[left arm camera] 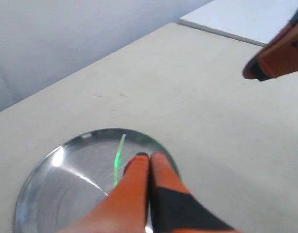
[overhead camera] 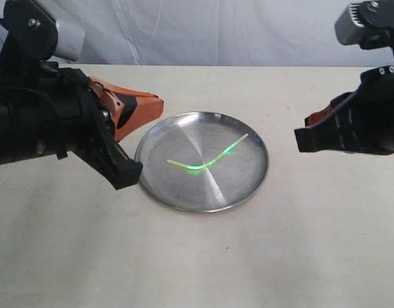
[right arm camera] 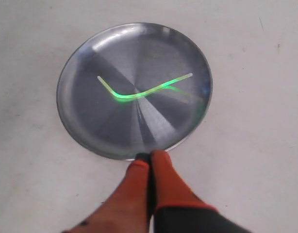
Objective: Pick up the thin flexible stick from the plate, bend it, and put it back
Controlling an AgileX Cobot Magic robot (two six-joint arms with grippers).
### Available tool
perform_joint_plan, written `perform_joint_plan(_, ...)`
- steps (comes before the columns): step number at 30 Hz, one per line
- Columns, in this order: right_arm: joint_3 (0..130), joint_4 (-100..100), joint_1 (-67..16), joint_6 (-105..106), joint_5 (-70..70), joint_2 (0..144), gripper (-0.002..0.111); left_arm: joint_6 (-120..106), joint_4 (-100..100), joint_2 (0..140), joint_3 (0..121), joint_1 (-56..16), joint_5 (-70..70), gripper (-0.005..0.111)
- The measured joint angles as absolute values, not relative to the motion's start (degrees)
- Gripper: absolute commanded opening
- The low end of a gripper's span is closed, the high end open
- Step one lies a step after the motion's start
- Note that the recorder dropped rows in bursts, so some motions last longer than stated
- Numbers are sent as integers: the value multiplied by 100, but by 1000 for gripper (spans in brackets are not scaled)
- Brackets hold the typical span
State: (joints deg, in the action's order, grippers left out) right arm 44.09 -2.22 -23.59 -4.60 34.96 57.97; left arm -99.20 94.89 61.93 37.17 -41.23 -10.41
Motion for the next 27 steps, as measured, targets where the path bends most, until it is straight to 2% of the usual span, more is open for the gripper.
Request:
perform_joint_plan(3, 3963, -423, -2359, -460, 3231, 5311, 0, -9928, 9411, 6177, 3704, -4123, -844, 0)
perform_joint_plan(7, 3514, -796, -2359, -460, 3181, 4911, 0, -9928, 9411, 6177, 3692, -4123, 172, 0)
perform_joint_plan(15, 3387, -1250, -2359, -460, 3186, 4792, 0, -9928, 9421, 6169, 3692, -4123, 2054, 0)
perform_joint_plan(22, 3387, -1260, -2359, -492, 3186, 4755, 0, -9928, 9434, 6169, 3692, -4123, 2691, 0)
perform_joint_plan(27, 3382, -1260, -2359, -492, 3186, 4230, 0, -9928, 9434, 6169, 3692, -4123, 2808, 0)
